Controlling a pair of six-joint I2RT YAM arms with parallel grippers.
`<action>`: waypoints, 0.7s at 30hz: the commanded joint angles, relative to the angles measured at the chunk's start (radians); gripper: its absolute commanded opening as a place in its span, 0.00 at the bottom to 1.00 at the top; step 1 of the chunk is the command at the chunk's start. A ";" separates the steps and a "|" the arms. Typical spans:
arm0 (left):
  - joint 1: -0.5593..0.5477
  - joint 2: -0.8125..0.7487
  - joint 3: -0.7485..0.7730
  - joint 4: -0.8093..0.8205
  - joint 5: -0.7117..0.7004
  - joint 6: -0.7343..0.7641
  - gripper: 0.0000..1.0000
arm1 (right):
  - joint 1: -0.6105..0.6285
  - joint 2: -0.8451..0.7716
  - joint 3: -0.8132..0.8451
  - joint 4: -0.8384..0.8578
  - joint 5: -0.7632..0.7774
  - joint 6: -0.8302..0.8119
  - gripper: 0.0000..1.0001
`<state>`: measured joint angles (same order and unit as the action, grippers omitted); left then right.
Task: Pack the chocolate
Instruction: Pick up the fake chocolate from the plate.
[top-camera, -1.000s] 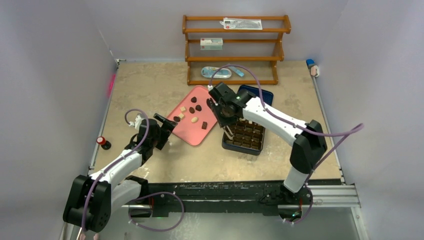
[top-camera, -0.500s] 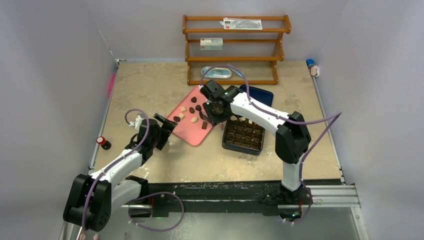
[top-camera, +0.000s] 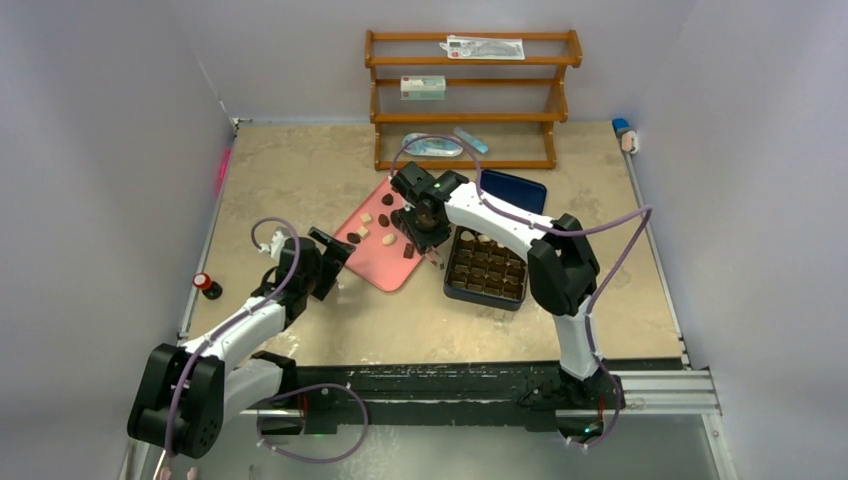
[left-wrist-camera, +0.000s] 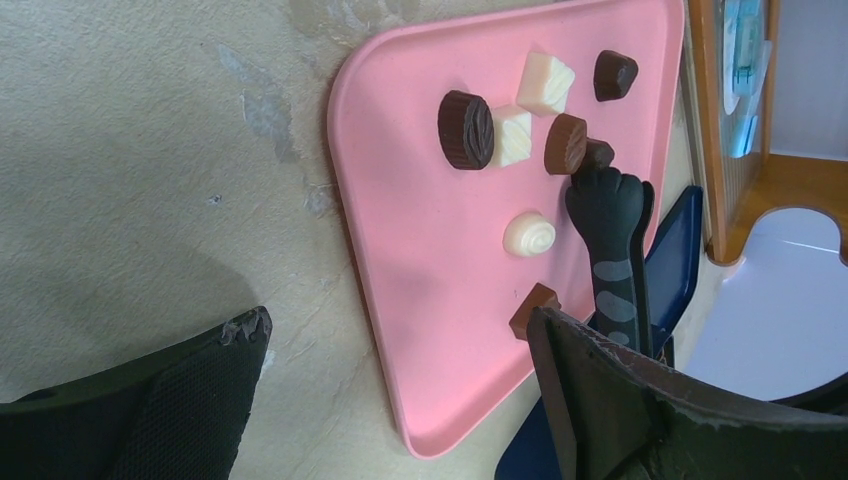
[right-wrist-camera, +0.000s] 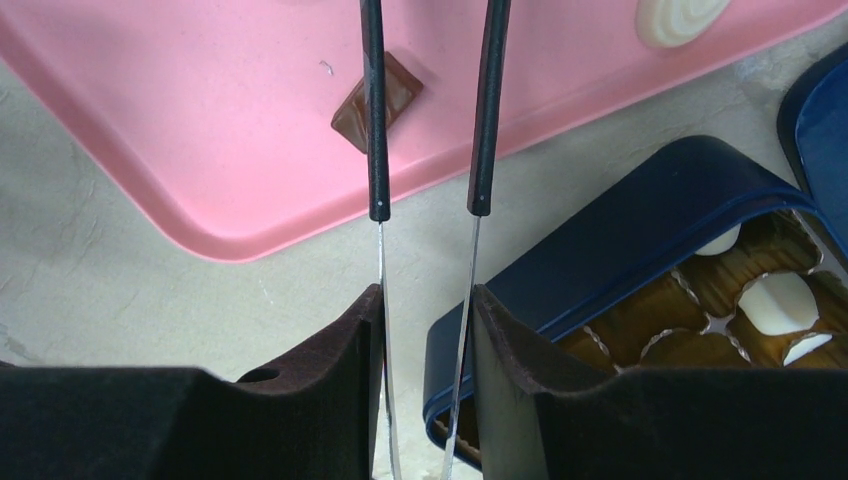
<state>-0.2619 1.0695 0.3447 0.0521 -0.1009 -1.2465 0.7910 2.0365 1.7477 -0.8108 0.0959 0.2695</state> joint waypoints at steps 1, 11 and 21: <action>0.009 0.012 0.005 0.050 -0.004 -0.010 0.99 | -0.001 0.014 0.063 -0.023 0.027 -0.024 0.37; 0.009 0.027 -0.004 0.067 -0.005 -0.013 1.00 | -0.001 0.077 0.134 -0.043 0.046 -0.042 0.37; 0.009 0.040 -0.010 0.081 -0.005 -0.014 1.00 | -0.001 0.116 0.157 -0.042 0.060 -0.051 0.37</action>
<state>-0.2619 1.1023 0.3447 0.0898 -0.1009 -1.2465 0.7910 2.1540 1.8645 -0.8326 0.1349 0.2409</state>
